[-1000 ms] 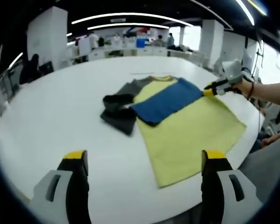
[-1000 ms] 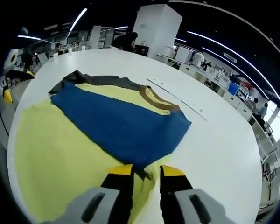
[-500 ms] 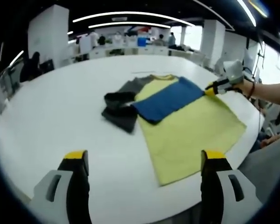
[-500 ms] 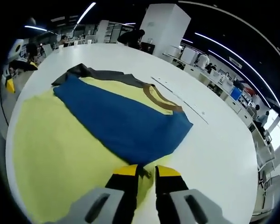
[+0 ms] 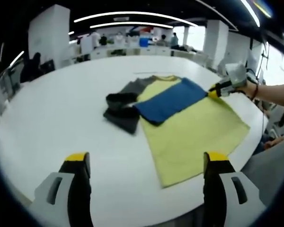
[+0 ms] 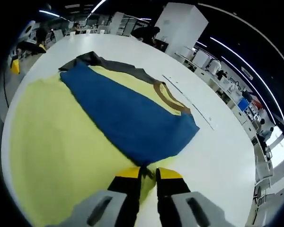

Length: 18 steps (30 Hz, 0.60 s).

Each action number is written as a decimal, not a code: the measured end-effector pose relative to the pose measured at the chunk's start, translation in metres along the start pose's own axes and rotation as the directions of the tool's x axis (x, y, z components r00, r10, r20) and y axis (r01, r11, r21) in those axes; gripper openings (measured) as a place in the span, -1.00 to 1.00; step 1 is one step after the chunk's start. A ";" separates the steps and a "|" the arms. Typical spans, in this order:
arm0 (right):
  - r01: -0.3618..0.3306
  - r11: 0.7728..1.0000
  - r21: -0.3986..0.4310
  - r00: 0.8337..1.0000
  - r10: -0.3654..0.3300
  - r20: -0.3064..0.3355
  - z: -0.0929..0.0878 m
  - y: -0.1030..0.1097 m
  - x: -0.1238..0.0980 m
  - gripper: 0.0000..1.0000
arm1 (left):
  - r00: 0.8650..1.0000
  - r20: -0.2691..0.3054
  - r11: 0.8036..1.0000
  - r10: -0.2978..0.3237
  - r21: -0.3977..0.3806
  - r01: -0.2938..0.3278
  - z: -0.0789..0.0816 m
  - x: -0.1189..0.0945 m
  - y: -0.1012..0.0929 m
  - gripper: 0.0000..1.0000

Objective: Fold the garment on the visible template until the final outline fits inside the template.

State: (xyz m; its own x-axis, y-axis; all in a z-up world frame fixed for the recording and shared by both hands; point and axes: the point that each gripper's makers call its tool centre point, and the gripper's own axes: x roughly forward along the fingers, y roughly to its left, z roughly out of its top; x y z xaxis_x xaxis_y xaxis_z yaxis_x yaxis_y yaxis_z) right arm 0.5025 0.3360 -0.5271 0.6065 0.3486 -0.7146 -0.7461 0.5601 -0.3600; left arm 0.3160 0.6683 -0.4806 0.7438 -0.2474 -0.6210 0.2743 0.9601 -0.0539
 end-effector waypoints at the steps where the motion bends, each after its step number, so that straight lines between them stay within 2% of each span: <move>1: 0.001 1.000 0.006 1.000 -0.001 0.004 0.001 -0.001 0.001 -0.88 | 1.000 0.000 1.000 -0.001 -0.001 0.001 0.000 0.000 0.000 0.91; 9: 0.030 0.998 0.056 0.999 -0.031 0.009 0.003 -0.005 0.006 -1.00 | 1.000 0.004 1.000 -0.003 -0.005 0.003 0.001 0.000 -0.001 0.90; 14: 0.039 0.977 0.209 0.998 -0.050 0.047 0.003 -0.012 0.002 -1.00 | 1.000 -0.007 1.000 -0.002 -0.005 0.002 -0.001 0.000 -0.001 0.88; 18: 0.041 0.961 0.273 0.997 -0.059 0.059 0.002 -0.014 0.000 -1.00 | 1.000 -0.009 1.000 -0.005 -0.004 0.005 -0.001 0.001 -0.001 0.88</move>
State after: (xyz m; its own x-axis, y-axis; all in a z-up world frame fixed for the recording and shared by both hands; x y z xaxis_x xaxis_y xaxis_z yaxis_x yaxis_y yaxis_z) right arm 0.5134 0.3293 -0.5209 0.6647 0.3582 -0.6557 -0.6172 0.7578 -0.2116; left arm 0.3155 0.6671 -0.4820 0.7372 -0.2507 -0.6274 0.2753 0.9595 -0.0599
